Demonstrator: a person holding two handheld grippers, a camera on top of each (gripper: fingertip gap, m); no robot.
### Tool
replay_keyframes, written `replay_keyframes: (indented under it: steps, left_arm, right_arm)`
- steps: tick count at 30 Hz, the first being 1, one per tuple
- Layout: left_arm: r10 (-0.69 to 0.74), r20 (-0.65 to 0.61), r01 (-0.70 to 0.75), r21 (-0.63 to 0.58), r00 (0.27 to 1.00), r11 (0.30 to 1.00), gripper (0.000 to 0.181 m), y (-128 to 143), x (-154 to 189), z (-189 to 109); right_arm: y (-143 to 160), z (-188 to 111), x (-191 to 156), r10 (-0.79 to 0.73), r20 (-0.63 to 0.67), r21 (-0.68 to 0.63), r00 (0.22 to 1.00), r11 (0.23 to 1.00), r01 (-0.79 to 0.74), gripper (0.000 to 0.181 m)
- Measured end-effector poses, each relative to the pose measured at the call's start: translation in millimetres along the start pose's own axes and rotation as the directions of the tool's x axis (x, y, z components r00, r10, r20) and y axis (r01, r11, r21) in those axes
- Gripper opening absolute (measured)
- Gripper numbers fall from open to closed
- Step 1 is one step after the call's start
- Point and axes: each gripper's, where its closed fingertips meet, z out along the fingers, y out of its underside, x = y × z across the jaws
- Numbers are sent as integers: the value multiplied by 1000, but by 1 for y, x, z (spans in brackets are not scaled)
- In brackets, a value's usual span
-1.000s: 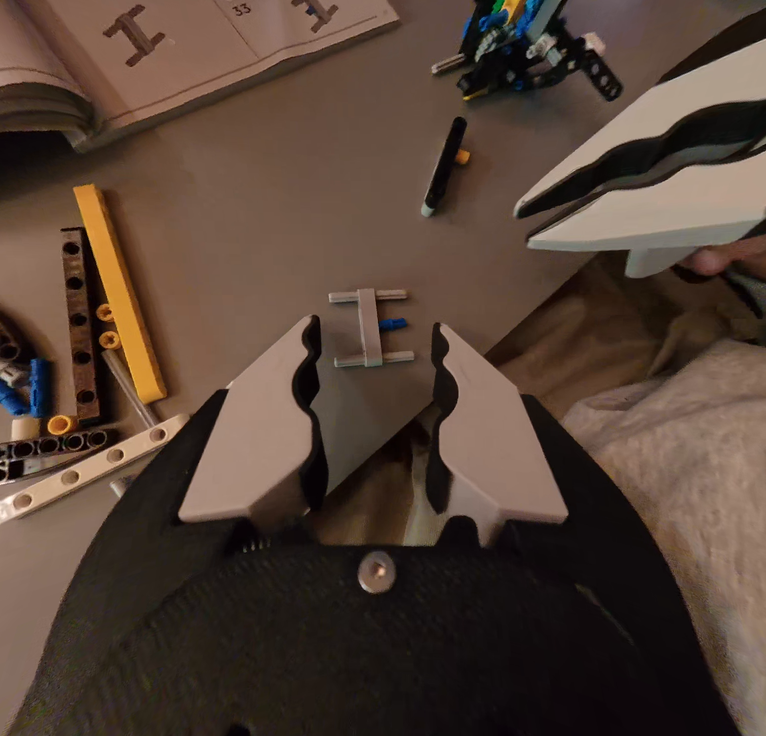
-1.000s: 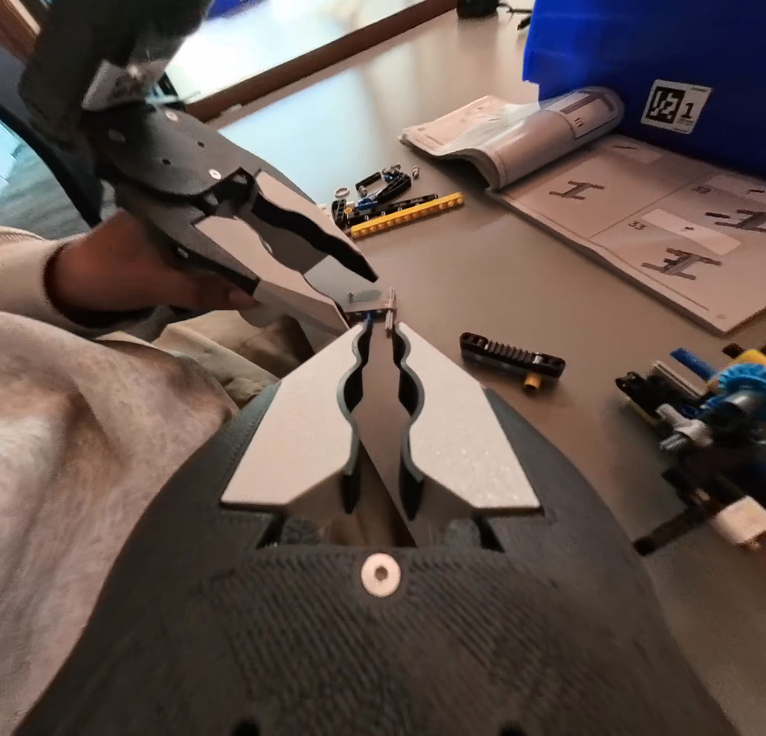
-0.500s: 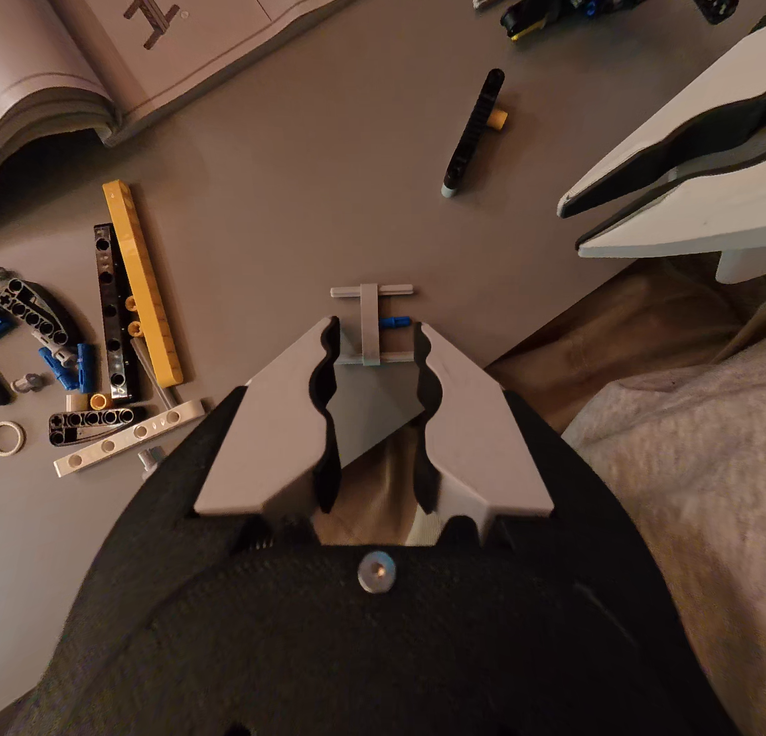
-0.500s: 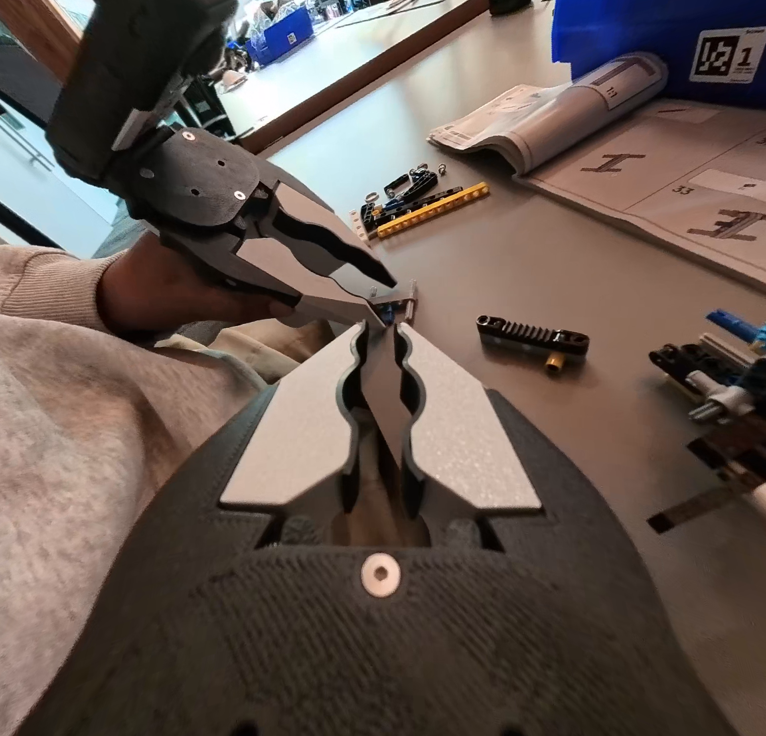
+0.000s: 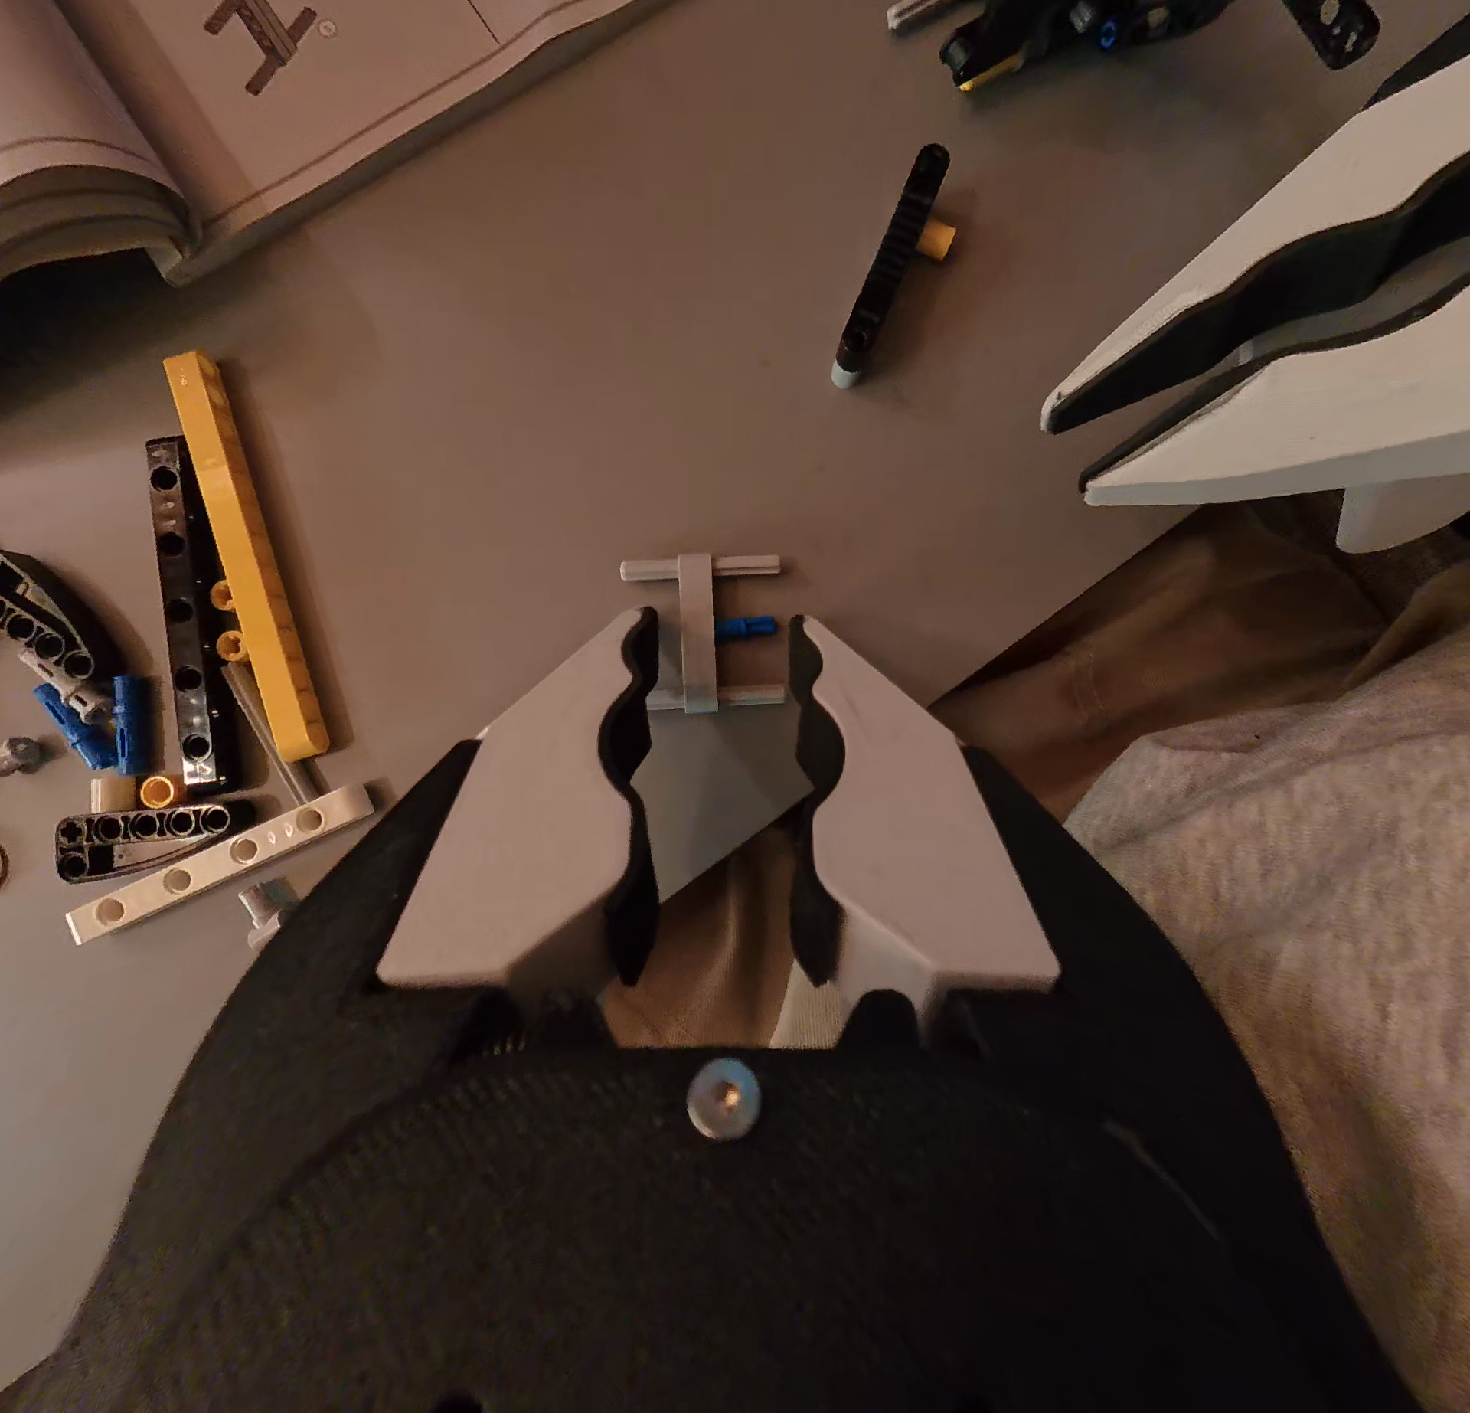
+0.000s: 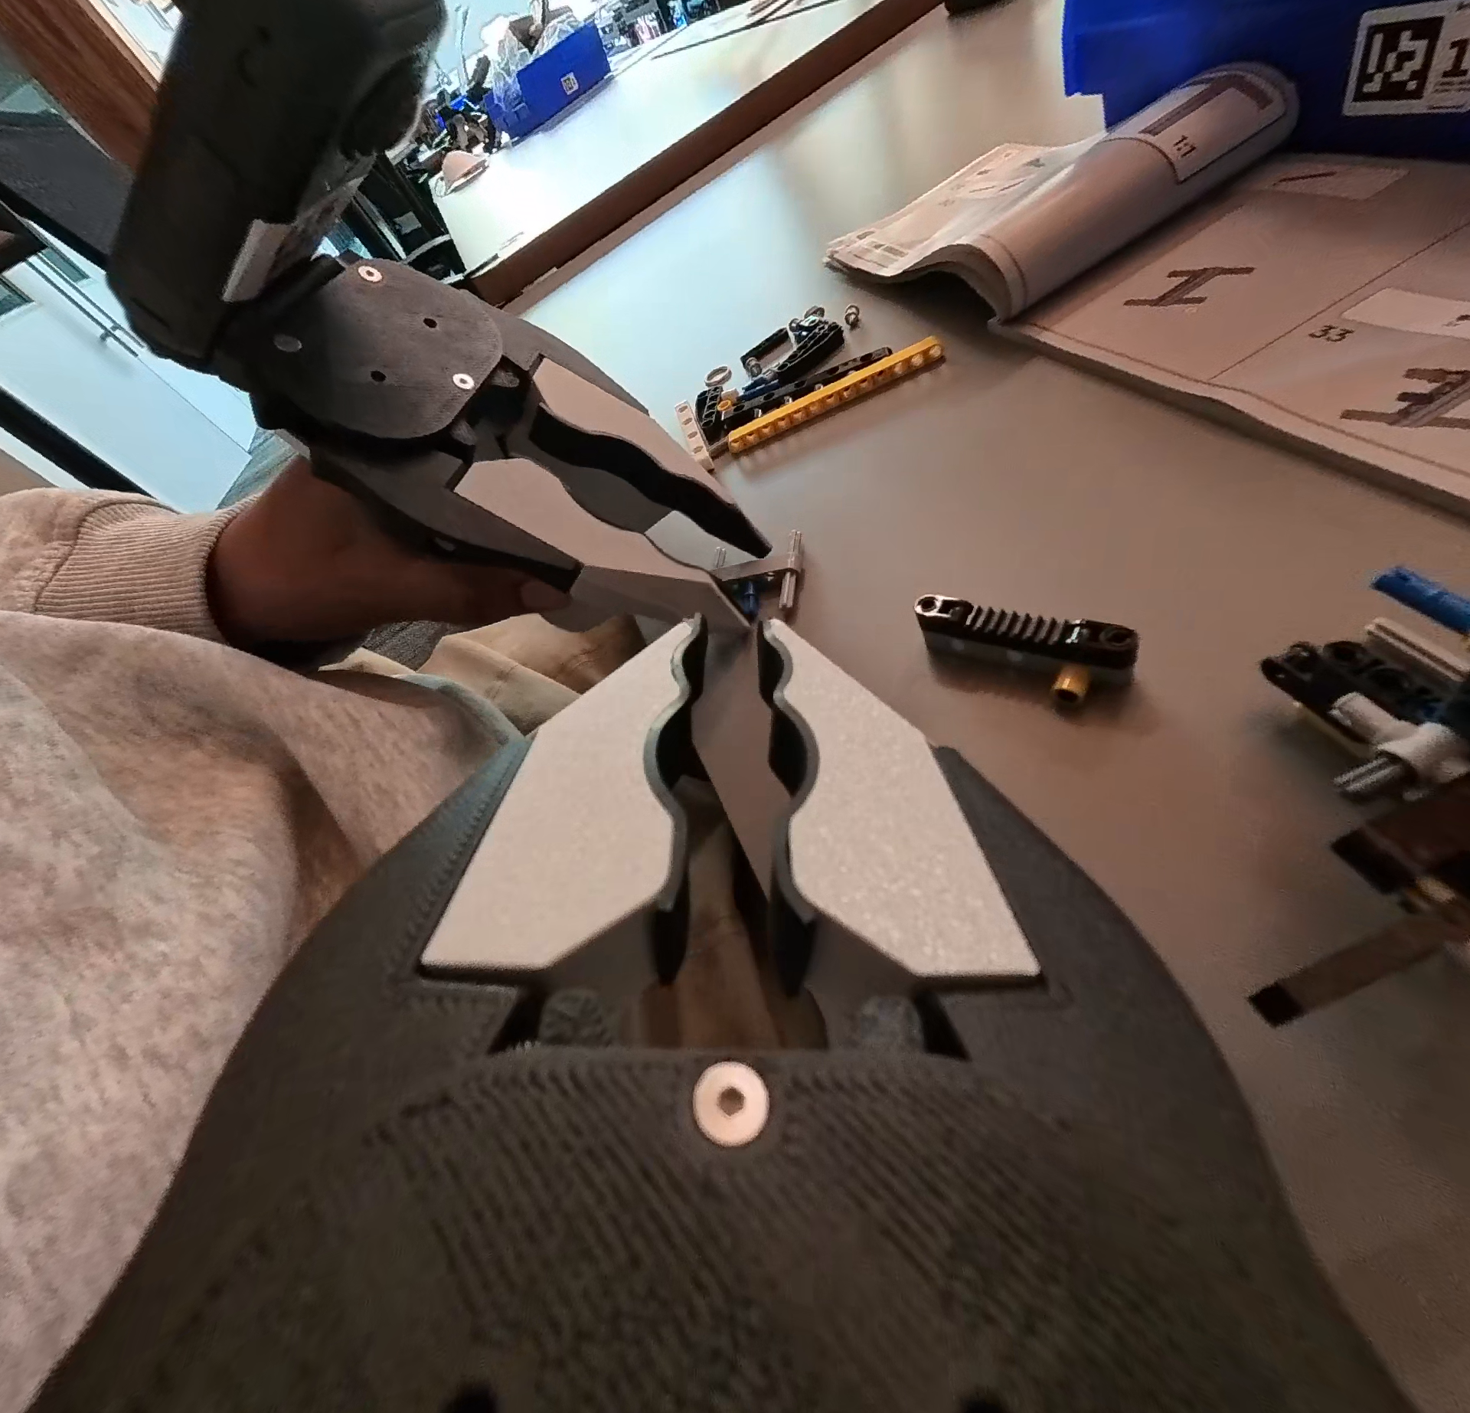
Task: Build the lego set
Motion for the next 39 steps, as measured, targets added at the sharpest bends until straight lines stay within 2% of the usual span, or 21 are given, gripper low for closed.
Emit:
replay_keyframes:
  steps: [1,10,17,27,39]
  left_arm:
    - [2,3,-2,1,1000,1000,29,0,0,0]
    - [1,3,-1,2,1000,1000,21,-1,1,0]
    - [-14,-13,14,-2,1000,1000,30,0,1,0]
    - [-34,-15,34,2,999,999,20,-1,0,0]
    - [-62,-38,62,1,997,998,20,0,1,0]
  right_arm:
    - [0,0,0,0,1,0,1000,1000,0,11]
    - [0,1,-1,2,4,2,1000,1000,-2,11]
    - [0,1,-1,3,6,1,1000,1000,-3,12]
    - [0,1,0,9,10,2,1000,1000,-9,12]
    - [0,1,-1,9,11,0,1000,1000,-9,12]
